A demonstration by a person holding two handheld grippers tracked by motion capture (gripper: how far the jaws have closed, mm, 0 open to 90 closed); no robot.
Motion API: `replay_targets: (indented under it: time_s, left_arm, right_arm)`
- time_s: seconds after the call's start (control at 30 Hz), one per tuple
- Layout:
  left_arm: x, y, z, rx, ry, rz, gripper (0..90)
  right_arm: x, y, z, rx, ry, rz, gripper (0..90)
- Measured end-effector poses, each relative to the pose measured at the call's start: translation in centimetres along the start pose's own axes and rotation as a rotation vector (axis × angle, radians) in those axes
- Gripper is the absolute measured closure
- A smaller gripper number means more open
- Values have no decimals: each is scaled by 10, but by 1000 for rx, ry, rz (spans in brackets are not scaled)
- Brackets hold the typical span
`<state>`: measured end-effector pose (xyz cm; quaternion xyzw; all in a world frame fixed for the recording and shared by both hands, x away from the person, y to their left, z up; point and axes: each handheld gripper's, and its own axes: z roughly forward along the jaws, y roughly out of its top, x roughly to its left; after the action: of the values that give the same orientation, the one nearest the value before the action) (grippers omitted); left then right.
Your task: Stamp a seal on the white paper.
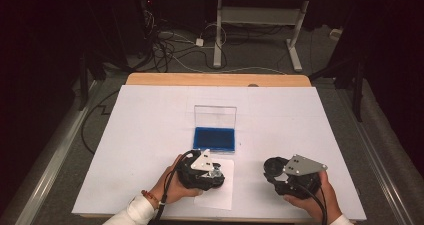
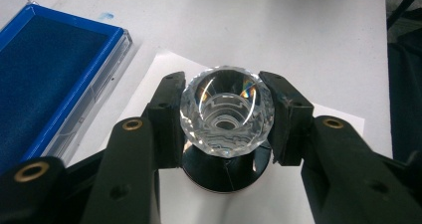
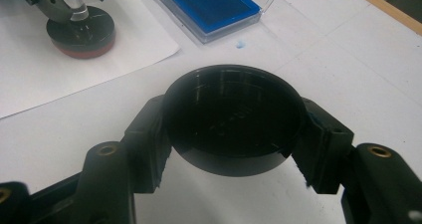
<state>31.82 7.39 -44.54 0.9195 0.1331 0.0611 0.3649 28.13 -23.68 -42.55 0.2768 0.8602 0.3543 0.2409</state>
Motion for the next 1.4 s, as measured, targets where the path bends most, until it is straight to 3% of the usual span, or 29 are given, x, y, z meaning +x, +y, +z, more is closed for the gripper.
replay_targets:
  time_s: [0.2,0.7,1.07,1.4]
  left_arm:
    - [-2,6,-5,-19,-19,1,546]
    - [4,16,-32,-116,31,-15,547]
    - [9,13,-53,-175,68,-48,547]
    - [15,7,-64,-192,86,-58,547]
  right_arm:
    - [-1,0,-2,-5,-3,4,386]
    - [-1,1,-3,-11,-7,3,386]
    - [-2,1,-4,-17,-7,6,386]
    - [-5,2,-3,-21,-7,13,386]
